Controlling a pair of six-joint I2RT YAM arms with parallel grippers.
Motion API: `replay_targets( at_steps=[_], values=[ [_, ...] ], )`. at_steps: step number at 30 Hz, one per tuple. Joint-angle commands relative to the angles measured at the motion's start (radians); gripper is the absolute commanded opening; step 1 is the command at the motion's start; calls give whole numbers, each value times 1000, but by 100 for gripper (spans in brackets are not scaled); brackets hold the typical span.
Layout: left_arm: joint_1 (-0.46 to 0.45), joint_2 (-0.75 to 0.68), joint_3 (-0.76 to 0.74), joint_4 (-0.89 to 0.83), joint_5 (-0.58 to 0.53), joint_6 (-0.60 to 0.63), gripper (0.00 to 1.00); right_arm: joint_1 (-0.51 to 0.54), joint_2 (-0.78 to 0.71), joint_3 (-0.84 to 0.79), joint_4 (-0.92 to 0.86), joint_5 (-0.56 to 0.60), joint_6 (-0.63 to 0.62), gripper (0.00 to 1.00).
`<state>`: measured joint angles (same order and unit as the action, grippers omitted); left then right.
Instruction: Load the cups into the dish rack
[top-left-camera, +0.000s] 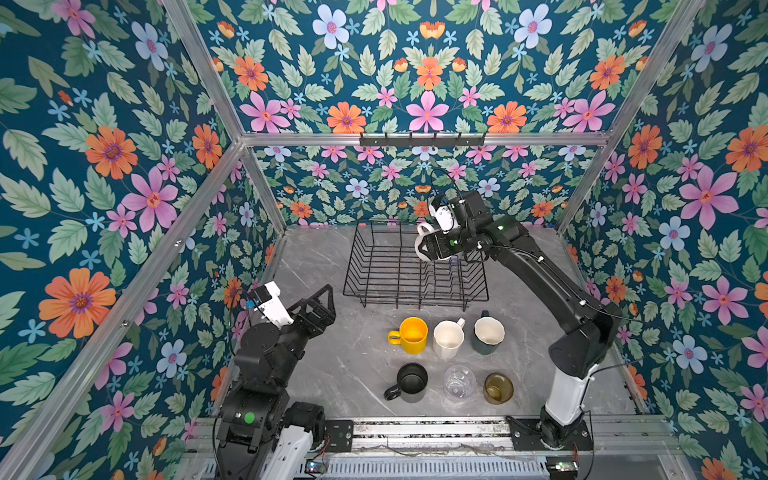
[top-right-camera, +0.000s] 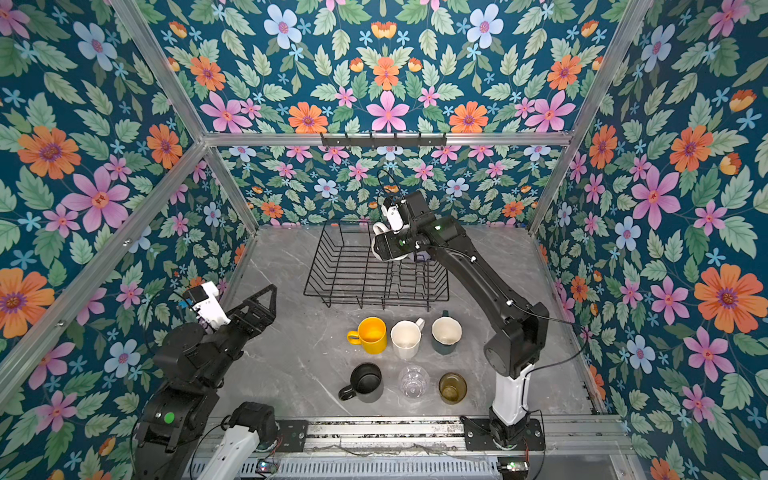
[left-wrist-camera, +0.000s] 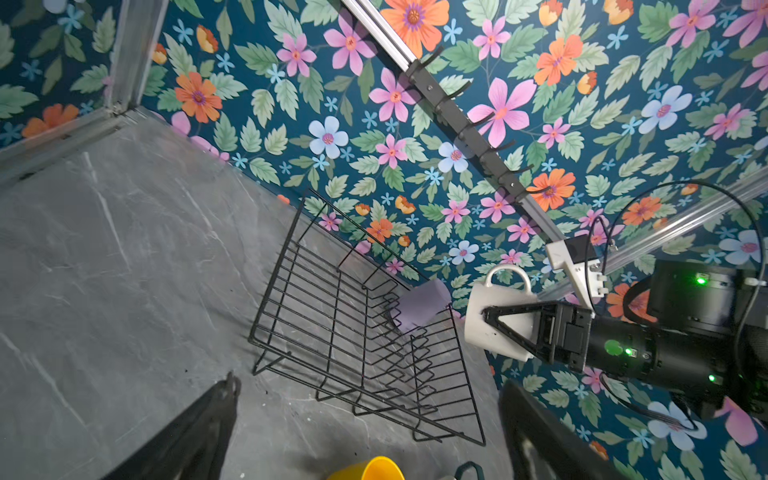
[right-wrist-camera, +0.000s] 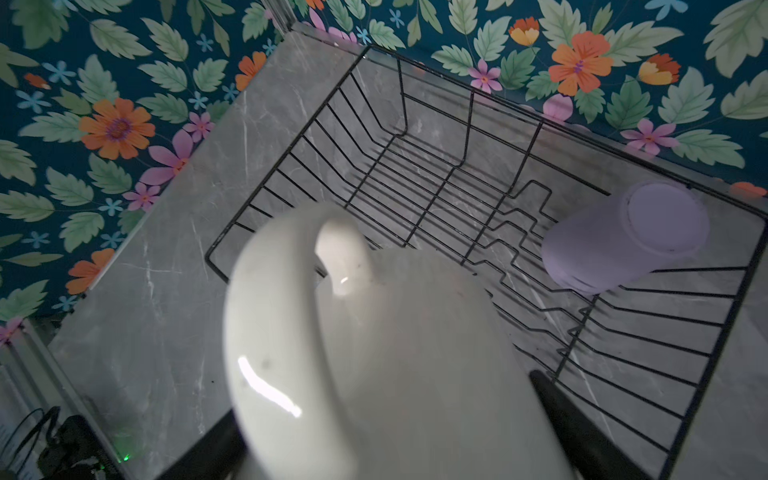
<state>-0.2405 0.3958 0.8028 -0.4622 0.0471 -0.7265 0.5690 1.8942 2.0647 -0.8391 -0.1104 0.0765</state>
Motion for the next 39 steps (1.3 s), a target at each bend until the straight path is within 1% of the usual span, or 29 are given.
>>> replay_targets(
  at_steps=[1, 14, 18, 23, 39],
  values=[
    [0, -16, 6, -47, -65, 21, 100, -1, 56, 80, -48, 44, -30, 0],
    [0, -32, 22, -90, -85, 21, 100, -38, 361, 457, -202, 81, -66, 0],
    [0, -32, 22, -93, -87, 19, 100, -52, 430, 540, -228, 92, -75, 0],
    [0, -31, 14, -92, -87, 14, 100, -53, 465, 546, -211, 135, -99, 0],
    [-1, -20, 0, -75, -79, 7, 100, -62, 563, 545, -131, 166, -196, 0]
  ],
)
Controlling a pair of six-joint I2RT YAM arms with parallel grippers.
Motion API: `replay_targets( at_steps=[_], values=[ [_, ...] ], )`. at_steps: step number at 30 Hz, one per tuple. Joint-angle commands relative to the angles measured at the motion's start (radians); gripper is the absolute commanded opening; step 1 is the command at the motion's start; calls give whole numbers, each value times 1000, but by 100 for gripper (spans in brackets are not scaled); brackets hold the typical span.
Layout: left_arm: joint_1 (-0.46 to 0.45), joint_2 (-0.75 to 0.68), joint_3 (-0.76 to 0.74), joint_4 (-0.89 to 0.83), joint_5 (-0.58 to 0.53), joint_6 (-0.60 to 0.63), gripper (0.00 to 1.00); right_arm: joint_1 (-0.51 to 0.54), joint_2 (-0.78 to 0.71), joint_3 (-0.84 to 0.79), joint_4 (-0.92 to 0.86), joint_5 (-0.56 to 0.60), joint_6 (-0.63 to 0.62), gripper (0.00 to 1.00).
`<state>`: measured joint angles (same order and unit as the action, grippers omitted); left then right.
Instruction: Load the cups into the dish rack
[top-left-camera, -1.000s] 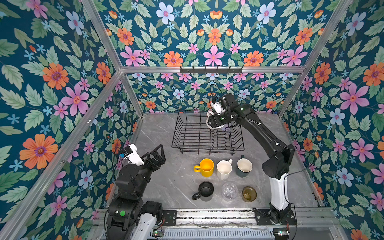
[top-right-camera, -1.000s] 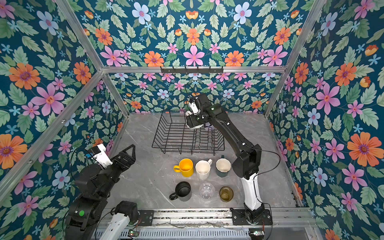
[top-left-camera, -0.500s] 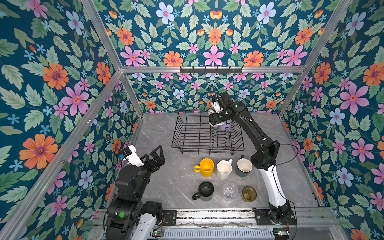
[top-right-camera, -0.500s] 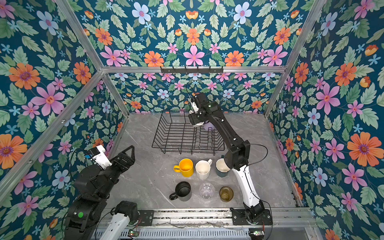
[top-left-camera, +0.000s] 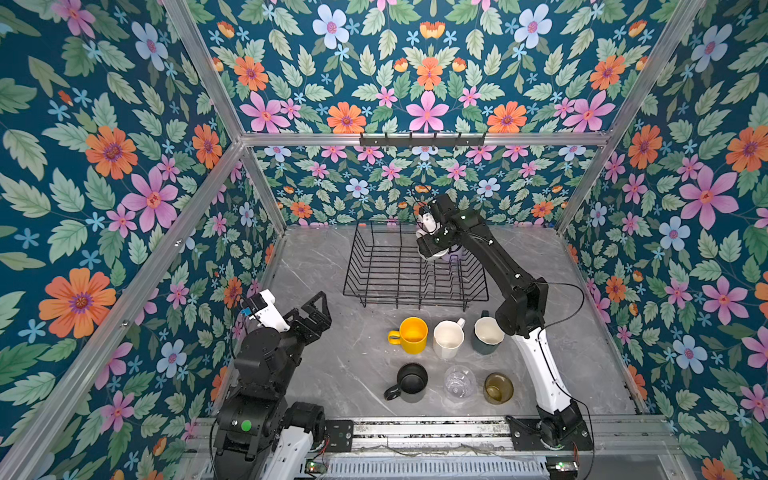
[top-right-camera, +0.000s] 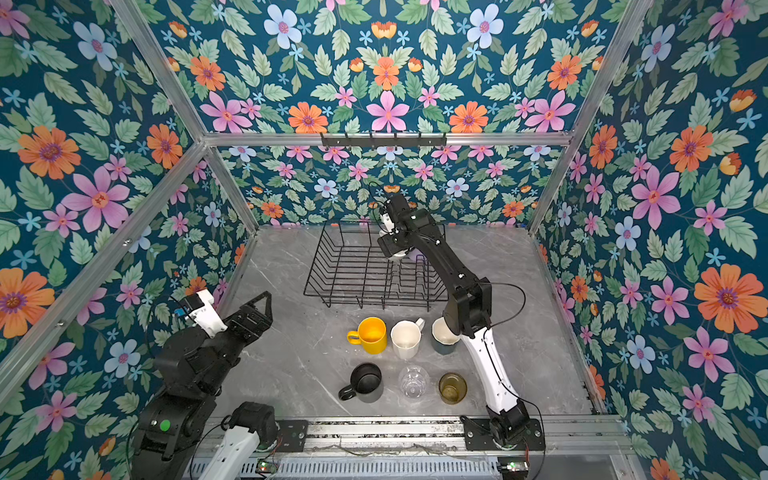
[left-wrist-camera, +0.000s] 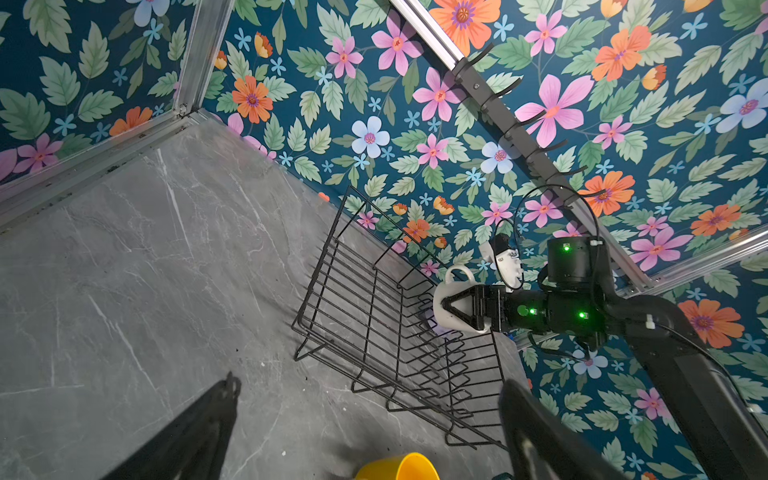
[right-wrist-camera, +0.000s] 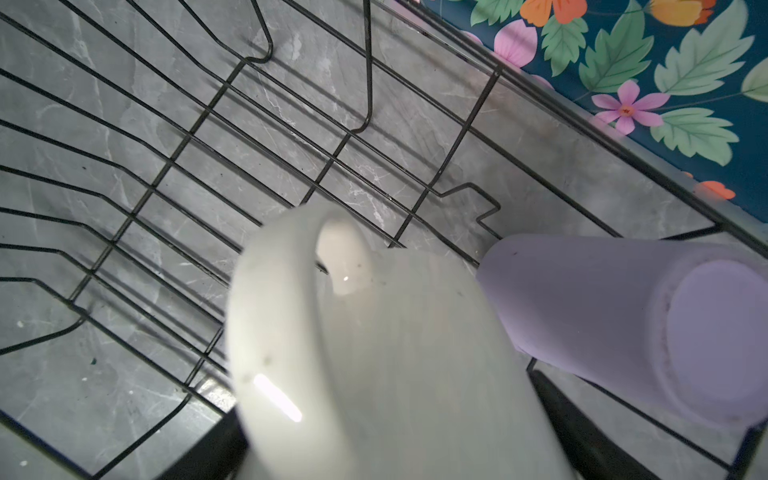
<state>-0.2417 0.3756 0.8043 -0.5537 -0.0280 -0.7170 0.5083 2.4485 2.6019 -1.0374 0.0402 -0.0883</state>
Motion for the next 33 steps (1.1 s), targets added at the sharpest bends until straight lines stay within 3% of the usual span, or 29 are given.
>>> replay_targets(
  at_steps=[1, 29, 33],
  values=[
    [1, 2, -4, 18, -2, -3, 100, -2, 16, 9, 75, 18, -37, 0],
    [1, 2, -14, 20, 0, -22, 100, -2, 132, 9, 144, 18, -121, 0],
    [1, 2, -16, 20, 0, -24, 100, -3, 136, 9, 146, 15, -130, 10]
  ],
)
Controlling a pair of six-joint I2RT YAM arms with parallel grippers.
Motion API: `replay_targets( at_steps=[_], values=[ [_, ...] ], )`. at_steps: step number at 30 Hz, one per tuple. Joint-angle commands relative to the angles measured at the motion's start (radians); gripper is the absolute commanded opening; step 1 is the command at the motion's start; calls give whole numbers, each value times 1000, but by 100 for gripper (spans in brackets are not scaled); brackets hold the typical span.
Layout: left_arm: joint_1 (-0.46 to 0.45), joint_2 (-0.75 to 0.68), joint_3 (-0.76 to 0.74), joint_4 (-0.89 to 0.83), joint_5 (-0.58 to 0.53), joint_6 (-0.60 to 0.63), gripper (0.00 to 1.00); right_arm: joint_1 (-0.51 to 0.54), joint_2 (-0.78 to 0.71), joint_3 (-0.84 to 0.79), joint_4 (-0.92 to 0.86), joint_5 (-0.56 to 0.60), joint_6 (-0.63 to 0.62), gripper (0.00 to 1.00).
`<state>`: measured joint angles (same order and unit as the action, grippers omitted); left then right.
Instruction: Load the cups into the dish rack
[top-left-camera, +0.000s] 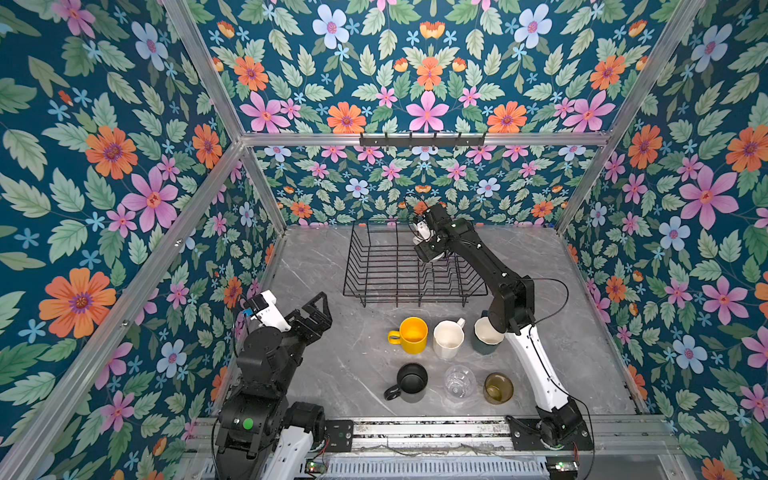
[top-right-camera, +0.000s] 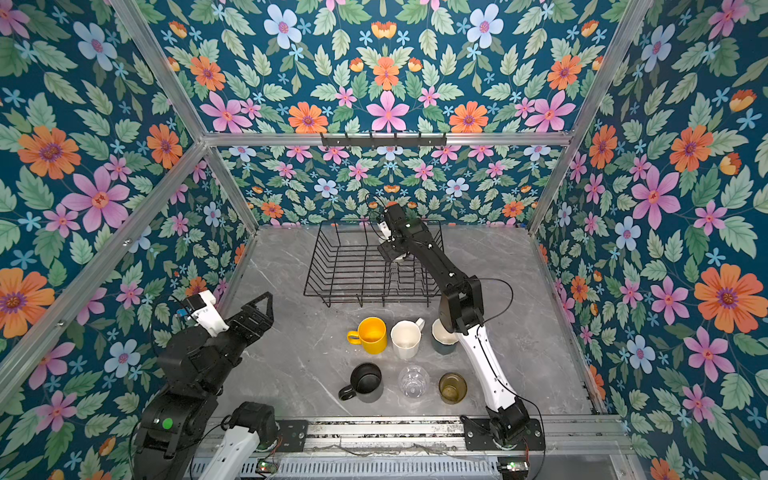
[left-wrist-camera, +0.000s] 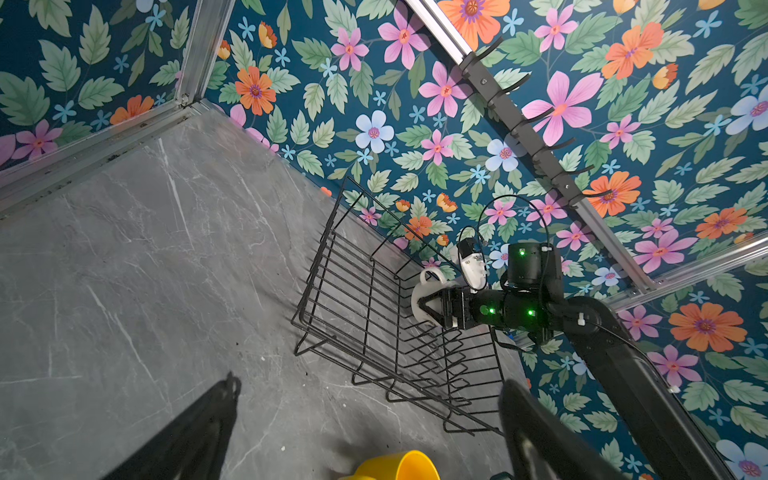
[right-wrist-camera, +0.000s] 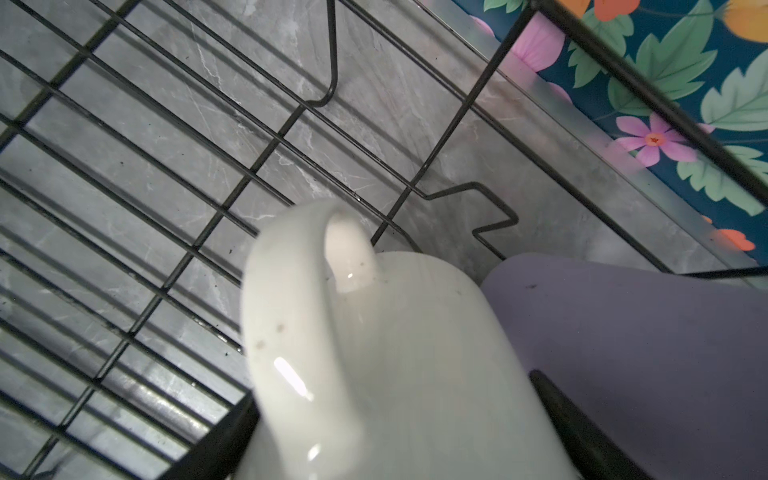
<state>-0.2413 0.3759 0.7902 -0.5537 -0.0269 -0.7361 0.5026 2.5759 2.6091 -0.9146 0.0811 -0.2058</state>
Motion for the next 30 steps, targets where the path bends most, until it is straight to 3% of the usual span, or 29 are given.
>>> replay_targets(
  at_steps=[1, 3, 11, 23, 30],
  values=[
    [0, 1, -1, 20, -2, -5, 100, 3, 9, 2, 23, -27, -15, 14],
    [1, 1, 0, 21, -2, -5, 99, 2, 9, 0, 18, -33, -26, 22],
    [0, 6, -6, 31, 4, -7, 100, 3, -11, -36, 13, -54, -77, 35],
    [0, 6, -2, 34, 5, -9, 100, 5, -32, -63, -6, -88, -184, 41],
    [0, 11, -2, 38, 10, -10, 100, 5, -31, -72, -17, -109, -206, 60]
  ],
)
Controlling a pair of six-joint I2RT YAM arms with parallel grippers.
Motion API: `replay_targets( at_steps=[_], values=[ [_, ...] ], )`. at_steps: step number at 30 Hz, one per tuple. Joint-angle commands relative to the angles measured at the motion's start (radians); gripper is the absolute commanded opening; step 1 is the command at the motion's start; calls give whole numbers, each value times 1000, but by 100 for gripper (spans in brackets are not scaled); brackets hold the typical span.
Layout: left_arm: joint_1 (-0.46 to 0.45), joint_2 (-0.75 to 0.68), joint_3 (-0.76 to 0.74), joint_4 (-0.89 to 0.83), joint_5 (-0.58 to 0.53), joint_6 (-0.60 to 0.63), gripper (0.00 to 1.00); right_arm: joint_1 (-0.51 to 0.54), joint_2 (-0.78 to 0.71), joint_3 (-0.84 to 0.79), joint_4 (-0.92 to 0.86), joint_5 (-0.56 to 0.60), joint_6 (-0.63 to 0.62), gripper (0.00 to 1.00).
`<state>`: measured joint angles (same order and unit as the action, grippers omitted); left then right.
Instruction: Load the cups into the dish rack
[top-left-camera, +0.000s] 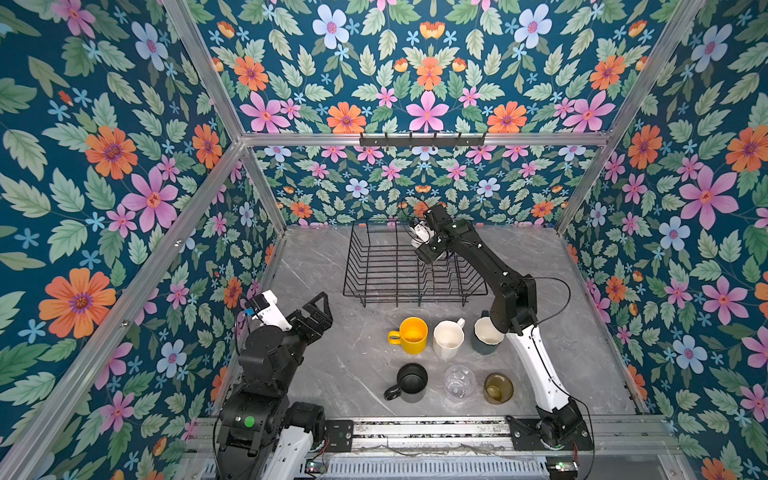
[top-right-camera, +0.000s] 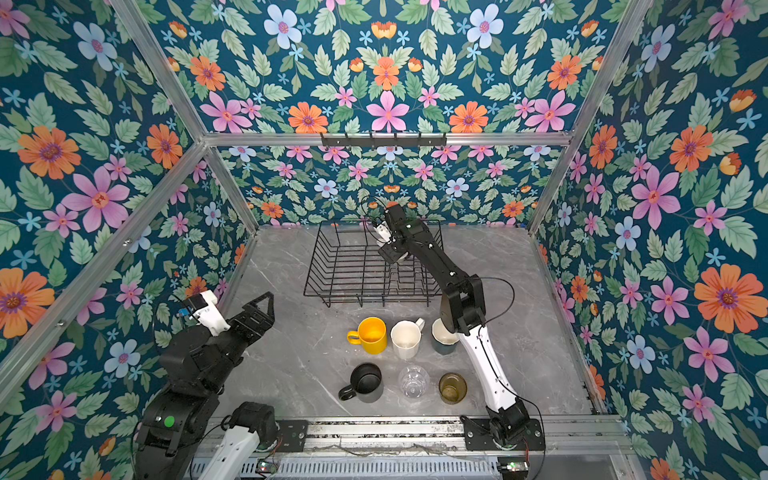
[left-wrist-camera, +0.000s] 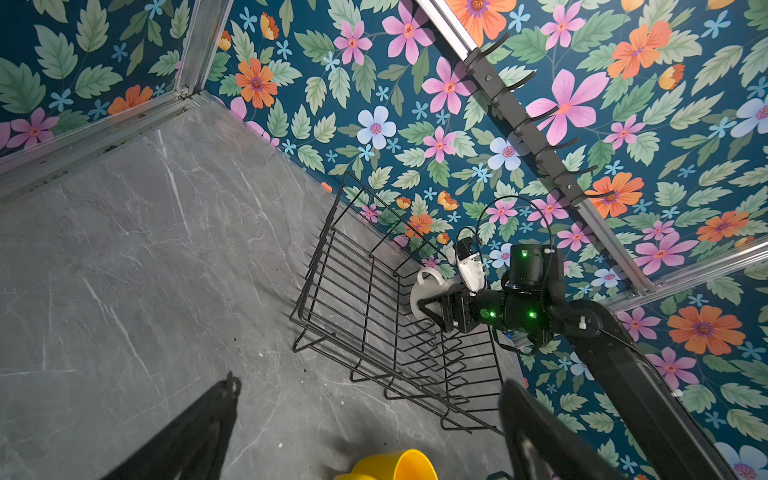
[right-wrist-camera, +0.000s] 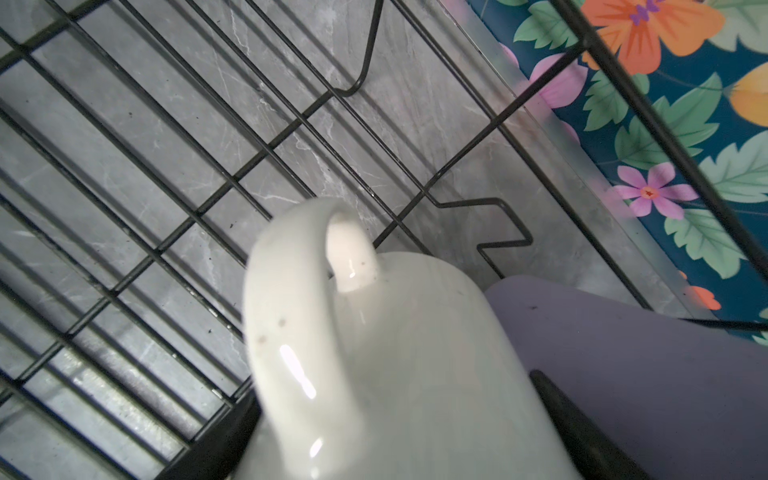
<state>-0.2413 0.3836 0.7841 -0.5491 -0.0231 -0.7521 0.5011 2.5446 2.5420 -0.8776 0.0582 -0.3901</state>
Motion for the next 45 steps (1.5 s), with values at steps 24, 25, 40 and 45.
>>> replay_targets(
  at_steps=[24, 25, 40, 45],
  values=[
    [0, -2, 0, 36, 8, 3, 100, 16, -14, -17, -47, -90, -10, 91],
    [1, -3, 1, 35, 9, 3, 100, 16, -15, -17, -47, -91, -9, 91],
    [1, -6, 2, 32, 8, 3, 100, 15, -34, -20, -45, -75, -8, 73],
    [0, -7, -1, 34, 9, 2, 100, 16, -51, -14, -47, -73, -6, 59]
  ],
)
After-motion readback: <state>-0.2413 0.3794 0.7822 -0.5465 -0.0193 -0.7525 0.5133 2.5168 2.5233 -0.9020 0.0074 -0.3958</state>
